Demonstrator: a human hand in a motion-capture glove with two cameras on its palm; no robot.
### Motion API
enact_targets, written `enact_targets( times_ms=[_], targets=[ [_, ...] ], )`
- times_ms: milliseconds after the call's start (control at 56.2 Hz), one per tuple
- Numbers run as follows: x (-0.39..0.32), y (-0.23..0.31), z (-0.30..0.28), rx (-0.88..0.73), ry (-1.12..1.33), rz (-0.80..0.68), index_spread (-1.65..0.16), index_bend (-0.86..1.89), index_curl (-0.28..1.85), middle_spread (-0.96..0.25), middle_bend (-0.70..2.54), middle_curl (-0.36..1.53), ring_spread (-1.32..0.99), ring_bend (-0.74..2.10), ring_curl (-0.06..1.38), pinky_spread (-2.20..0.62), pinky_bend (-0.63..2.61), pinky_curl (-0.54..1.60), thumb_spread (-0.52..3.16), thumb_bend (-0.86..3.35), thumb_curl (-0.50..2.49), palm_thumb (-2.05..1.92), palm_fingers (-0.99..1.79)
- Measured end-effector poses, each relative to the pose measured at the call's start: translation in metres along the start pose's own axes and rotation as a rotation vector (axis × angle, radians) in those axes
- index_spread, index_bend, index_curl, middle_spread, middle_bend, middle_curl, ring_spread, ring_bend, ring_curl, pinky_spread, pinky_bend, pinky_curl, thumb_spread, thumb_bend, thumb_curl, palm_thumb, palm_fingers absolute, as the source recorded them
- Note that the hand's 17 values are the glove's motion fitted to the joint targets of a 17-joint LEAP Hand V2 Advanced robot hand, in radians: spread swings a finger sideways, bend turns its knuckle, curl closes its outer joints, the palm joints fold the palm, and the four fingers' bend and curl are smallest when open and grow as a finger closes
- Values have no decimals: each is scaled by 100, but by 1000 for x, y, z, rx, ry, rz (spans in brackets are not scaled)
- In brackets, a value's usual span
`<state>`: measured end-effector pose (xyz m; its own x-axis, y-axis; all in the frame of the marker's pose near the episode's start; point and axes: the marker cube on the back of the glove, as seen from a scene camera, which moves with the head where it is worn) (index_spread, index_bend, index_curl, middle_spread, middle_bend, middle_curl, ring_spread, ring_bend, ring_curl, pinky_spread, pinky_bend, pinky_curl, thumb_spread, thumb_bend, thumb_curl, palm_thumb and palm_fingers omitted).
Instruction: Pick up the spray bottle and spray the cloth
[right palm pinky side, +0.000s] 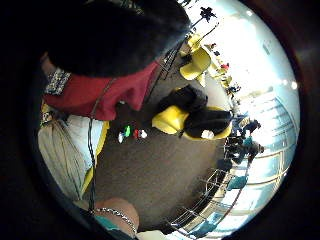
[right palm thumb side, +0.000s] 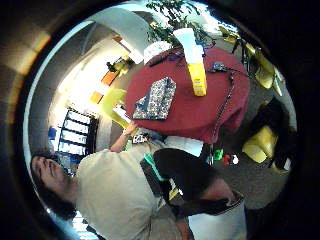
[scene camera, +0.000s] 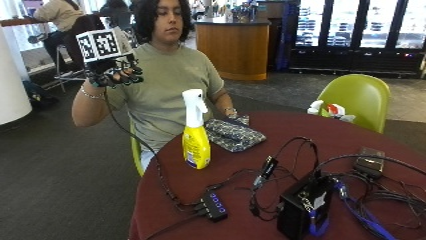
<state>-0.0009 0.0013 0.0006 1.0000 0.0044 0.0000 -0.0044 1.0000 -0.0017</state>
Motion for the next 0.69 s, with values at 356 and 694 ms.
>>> enact_targets(
  times_ms=[356, 694],
  targets=[
    [0, 4, 13, -13, -15, 79, -37, 9, 10, -6, 30, 23, -14, 47, 23, 17, 53, 27, 95, 3, 18, 30, 37],
    [-4, -9, 24, 48, -151, 117, -38, 10, 12, -5, 30, 29, -14, 50, 28, 18, 54, 31, 103, -1, 25, 35, 35]
  ],
)
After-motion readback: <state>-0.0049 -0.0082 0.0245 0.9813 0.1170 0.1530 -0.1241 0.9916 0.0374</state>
